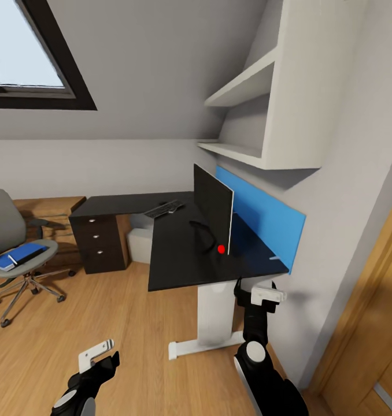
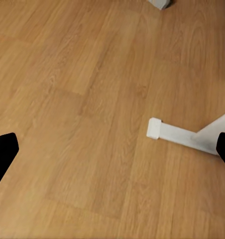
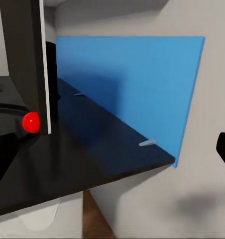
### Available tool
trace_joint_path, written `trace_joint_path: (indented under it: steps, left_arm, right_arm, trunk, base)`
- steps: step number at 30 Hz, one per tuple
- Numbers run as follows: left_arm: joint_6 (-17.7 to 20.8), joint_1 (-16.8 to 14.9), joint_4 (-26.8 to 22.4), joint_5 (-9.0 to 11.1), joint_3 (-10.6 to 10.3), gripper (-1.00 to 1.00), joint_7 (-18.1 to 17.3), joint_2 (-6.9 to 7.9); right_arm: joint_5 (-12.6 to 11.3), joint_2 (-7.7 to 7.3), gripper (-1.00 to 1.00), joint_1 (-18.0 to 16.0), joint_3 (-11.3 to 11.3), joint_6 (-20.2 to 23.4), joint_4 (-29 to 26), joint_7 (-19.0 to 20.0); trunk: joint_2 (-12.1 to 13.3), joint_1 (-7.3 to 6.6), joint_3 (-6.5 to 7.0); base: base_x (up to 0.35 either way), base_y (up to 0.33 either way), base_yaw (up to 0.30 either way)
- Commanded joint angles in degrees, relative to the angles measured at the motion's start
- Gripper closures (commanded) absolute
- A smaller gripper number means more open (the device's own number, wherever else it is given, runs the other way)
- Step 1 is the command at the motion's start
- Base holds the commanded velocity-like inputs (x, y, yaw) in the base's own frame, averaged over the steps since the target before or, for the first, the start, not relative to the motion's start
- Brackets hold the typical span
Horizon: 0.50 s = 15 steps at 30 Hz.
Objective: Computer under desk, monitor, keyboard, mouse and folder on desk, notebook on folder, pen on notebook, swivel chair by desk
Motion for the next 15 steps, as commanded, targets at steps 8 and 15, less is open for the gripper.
trace_joint_path:
  steps: [8, 15]
  left_arm:
    - [-0.3, 0.3, 6.9, 0.7, 0.0, -1.00, 0.3, -0.01]
    - [-15.0, 0.9, 25.7, 0.0, -0.2, -1.00, 0.1, 0.80]
  right_arm:
    - [0.5, -0.08, -1.00, 0.4, 0.0, -6.7, 11.1, -0.5]
    - [0.4, -0.82, -1.00, 3.9, 0.0, -10.8, 20.6, -0.5]
  trunk:
    - [3.2, -1.76, 1.38]
    - [6.0, -3.30, 2.63]
  base:
    - [0.000, 0.000, 0.000]
    - [0.000, 0.000, 0.000]
